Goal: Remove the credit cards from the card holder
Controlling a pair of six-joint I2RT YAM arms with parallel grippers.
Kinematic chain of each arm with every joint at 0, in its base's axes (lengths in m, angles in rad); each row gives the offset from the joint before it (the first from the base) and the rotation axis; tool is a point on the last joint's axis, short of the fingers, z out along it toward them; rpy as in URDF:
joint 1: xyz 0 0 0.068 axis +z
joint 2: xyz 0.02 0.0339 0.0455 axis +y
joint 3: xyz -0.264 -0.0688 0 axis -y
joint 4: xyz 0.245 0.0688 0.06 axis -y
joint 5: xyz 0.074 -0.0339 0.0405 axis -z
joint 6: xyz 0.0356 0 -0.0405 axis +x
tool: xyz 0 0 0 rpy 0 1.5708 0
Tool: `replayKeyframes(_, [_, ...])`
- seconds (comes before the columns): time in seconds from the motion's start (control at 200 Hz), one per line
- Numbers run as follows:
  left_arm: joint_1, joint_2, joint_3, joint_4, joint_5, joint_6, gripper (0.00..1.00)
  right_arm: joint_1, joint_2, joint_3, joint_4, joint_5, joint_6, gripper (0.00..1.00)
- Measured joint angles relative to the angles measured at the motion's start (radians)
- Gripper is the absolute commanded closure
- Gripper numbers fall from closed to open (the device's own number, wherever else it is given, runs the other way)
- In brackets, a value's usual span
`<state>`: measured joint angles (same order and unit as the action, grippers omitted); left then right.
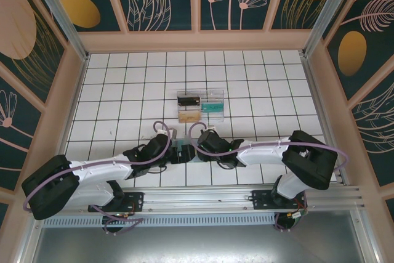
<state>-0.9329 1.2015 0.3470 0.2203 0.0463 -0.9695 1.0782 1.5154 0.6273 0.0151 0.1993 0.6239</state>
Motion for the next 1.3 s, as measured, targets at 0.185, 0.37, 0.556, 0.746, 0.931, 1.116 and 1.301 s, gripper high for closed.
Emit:
replayKeyframes(0.185, [0.000,0.001,0.000,0.001,0.002,0.001,0.01,-0.003,-0.087,-0.019,-0.013,0.044,0.022,0.61])
replayKeyframes(0.37, [0.000,0.001,0.000,0.001,0.010,0.013,0.01,-0.006,-0.108,-0.025,-0.013,0.060,0.041,0.60])
replayKeyframes(0.556, [0.000,0.003,0.000,0.007,0.029,0.023,0.01,-0.012,-0.117,-0.046,-0.023,0.084,0.063,0.59])
replayKeyframes(0.746, [0.000,0.003,0.000,0.008,0.032,0.023,0.01,-0.021,-0.154,-0.063,-0.024,0.097,0.071,0.58])
replayKeyframes(0.931, [0.000,0.003,0.000,0.008,0.032,0.018,0.02,-0.023,-0.154,-0.064,-0.023,0.096,0.074,0.58])
replayKeyframes(1.116, [0.000,-0.008,-0.014,0.019,0.032,0.007,0.01,-0.023,-0.153,-0.064,-0.023,0.095,0.074,0.58])
replayKeyframes(1.301, [0.000,0.005,-0.017,0.042,0.036,0.007,0.01,-0.023,-0.153,-0.064,-0.023,0.095,0.075,0.58])
